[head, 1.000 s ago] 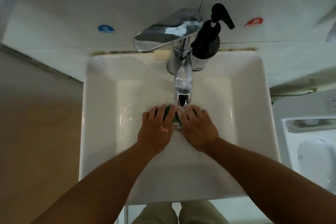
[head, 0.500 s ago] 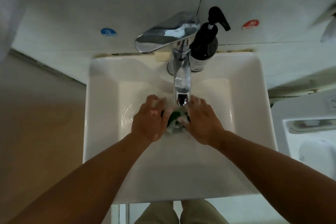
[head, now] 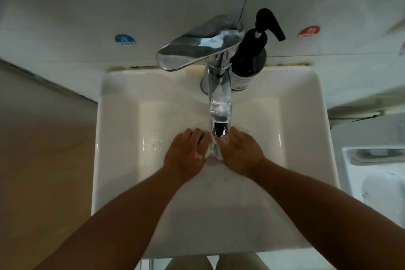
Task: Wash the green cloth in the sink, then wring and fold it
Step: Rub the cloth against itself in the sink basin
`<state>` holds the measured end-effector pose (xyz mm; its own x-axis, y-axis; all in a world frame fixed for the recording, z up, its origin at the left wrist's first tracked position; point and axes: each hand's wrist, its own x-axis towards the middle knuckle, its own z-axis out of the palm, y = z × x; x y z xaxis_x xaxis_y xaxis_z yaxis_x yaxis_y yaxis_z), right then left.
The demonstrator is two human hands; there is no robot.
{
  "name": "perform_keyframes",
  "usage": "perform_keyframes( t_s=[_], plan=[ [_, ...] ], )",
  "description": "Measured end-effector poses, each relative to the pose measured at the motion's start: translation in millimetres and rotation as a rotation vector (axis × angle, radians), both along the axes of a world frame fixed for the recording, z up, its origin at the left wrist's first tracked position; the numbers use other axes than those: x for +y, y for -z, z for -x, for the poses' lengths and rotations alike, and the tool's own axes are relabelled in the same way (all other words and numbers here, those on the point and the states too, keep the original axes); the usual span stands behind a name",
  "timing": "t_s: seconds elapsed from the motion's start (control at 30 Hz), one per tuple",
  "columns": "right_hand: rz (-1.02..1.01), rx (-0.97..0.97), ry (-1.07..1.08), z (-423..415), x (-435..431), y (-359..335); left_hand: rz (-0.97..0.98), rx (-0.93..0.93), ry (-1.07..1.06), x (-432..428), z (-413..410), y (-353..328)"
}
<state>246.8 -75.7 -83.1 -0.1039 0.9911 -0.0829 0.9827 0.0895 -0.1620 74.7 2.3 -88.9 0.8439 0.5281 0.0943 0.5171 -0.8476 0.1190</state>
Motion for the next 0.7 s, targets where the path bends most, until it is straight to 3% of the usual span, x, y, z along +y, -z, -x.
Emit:
perform_keyframes(
  t_s=[0.17,0.23,0.3,0.37,0.43,0.53,0.7],
  plan=[
    [0.119,0.014,0.056,-6,23,-23,0.227,0.405,-0.096,21,-23,-41],
    [0.15,0.044,0.02,-9,21,-26,0.389,0.31,-0.285,23,-19,-43],
    [0.135,0.244,0.1,-6,7,-25,0.484,0.081,-0.341,19,-8,-39],
    [0.169,0.341,0.241,2,-18,-22,0.413,-0.075,-0.316,8,6,-28],
    [0.125,0.213,0.227,15,-44,-16,0.343,-0.112,-0.302,-8,21,-21],
    [0.142,0.075,0.081,28,-67,-2,0.279,-0.005,-0.163,-39,32,-13],
    [-0.005,0.011,0.078,19,-31,10,0.111,0.119,-0.089,-20,20,5]
  ],
)
